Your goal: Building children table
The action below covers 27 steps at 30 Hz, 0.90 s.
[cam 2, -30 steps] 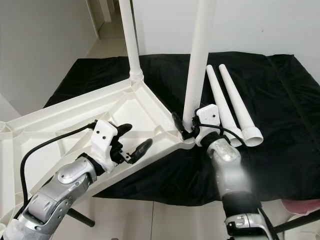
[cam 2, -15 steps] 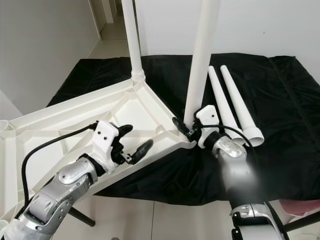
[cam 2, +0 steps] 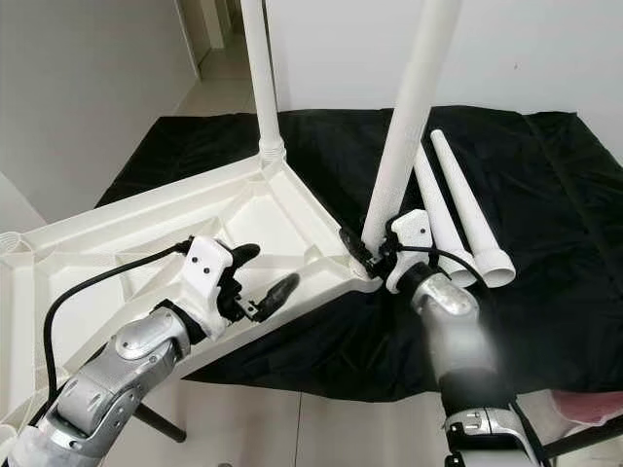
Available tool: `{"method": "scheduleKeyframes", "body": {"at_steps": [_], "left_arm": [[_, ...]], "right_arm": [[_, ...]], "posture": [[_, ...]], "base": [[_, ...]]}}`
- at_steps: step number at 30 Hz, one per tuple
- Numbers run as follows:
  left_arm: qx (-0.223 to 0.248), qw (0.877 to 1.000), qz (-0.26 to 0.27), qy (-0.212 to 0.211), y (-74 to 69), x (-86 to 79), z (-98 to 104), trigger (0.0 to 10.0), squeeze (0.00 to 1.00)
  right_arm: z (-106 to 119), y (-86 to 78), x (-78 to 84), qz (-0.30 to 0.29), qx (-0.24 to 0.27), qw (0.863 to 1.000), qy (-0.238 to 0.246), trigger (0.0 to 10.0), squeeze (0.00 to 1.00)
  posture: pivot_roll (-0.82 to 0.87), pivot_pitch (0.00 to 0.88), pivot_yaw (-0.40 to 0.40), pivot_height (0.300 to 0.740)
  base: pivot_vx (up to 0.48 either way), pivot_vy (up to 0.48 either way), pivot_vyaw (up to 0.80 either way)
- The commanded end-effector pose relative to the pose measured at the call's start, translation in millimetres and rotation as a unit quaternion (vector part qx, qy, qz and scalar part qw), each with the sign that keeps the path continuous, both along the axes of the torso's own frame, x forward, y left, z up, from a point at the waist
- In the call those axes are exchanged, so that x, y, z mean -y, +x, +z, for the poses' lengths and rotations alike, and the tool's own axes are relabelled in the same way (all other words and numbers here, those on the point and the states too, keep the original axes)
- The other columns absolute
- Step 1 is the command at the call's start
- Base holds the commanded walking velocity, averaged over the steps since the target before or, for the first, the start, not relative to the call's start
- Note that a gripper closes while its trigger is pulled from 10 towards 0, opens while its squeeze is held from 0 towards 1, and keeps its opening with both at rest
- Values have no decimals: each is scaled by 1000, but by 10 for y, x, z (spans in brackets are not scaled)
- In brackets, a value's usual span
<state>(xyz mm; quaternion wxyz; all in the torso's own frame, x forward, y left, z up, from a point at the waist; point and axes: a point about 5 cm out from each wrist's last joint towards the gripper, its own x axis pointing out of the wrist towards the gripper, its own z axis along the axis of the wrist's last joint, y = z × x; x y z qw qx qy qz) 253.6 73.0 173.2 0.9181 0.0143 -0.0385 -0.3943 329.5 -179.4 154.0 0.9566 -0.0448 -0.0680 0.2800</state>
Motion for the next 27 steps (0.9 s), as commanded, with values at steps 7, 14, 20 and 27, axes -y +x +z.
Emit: {"method": "scheduleKeyframes", "body": {"at_steps": [7, 14, 20, 27], "left_arm": [[-6, 998, -55, 11, -52, 28, -32, 10000, 0], [-7, 999, -47, 7, -43, 18, -29, 10000, 0], [-6, 999, -45, 7, -48, 21, -32, 10000, 0], [-8, 999, -42, 5, -57, 29, -42, 10000, 0]], "right_arm": [[-243, -31, -89, -18, -68, 998, -5, 10000, 0], [-185, -35, -352, -59, -54, 997, -13, 10000, 0], [-173, -74, -493, -67, -53, 996, -1, 10000, 0], [-157, -49, -531, -166, -56, 984, 17, 10000, 0]], "posture": [[-40, 60, 93, 740], [-34, 62, 81, 740], [-34, 62, 81, 740], [-30, 69, 65, 740]], "base": [[0, 0, 0], [0, 0, 0], [0, 0, 0], [0, 0, 0]]}}
